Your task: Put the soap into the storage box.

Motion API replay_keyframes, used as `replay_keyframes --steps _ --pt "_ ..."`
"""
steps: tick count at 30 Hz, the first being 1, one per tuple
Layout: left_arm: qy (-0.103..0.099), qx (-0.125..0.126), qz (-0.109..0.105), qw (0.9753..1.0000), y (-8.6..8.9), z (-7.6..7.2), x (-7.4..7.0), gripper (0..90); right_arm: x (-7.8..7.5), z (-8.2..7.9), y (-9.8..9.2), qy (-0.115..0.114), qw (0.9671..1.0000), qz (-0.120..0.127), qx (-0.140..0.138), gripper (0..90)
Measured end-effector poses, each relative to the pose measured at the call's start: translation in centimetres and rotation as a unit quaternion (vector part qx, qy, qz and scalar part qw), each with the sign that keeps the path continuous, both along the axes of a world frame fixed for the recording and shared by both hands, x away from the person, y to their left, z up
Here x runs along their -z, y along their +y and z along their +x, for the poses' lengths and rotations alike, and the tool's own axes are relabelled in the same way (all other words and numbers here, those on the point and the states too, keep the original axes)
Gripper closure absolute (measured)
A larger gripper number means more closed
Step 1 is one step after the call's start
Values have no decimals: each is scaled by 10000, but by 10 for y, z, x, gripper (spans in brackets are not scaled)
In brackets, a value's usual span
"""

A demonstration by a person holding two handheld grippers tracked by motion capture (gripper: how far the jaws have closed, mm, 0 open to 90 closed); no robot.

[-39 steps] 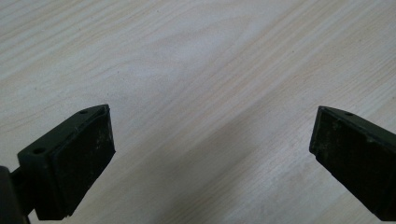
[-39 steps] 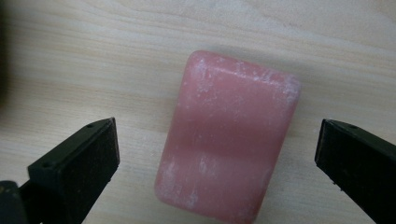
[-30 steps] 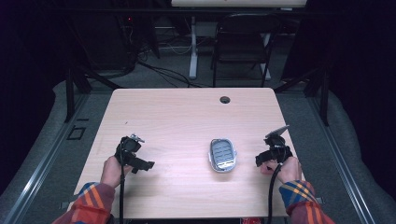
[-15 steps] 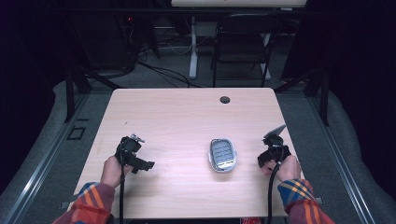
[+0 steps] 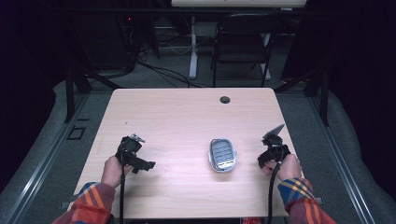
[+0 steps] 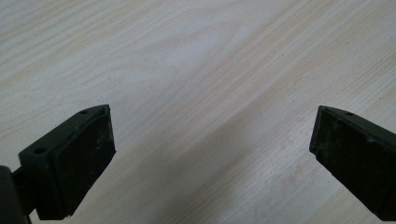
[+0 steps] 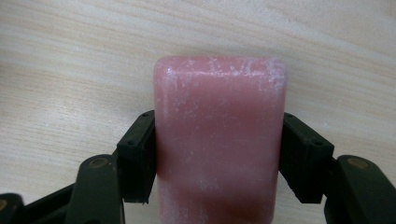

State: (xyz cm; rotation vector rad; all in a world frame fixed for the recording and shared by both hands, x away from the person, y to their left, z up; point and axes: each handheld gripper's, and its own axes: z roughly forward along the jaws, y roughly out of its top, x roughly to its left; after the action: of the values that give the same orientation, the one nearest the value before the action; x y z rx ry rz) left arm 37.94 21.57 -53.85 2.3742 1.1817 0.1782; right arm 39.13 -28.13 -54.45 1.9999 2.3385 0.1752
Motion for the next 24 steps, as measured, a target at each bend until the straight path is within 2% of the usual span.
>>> replay_keyframes --steps 4,7,9,10,11,20,21,24 --pt "2 -19 -16 10000 0 0 0 1 -2 0 0 78 9998 -137 -137 370" --pt "-5 11 13 10000 -1 0 0 1 -1 0 -1 33 9999 16 -148 371" --pt "-4 13 13 10000 -1 0 0 1 -2 0 0 -78 9998 12 -166 371" --pt "-4 13 13 10000 -1 0 0 1 -2 0 0 -78 9998 12 -166 371" --pt "-1 12 18 10000 -1 0 0 1 -7 1 -2 -49 9996 23 -292 371" --pt "-8 0 15 10000 -1 0 0 1 -16 0 -6 -160 9992 202 -302 371" --pt "-3 -4 10 10000 -2 0 0 1 -18 1 -7 -64 9993 172 -329 371" --pt "-4 8 25 10000 -1 0 0 1 -21 3 -9 -83 9992 192 -330 371"
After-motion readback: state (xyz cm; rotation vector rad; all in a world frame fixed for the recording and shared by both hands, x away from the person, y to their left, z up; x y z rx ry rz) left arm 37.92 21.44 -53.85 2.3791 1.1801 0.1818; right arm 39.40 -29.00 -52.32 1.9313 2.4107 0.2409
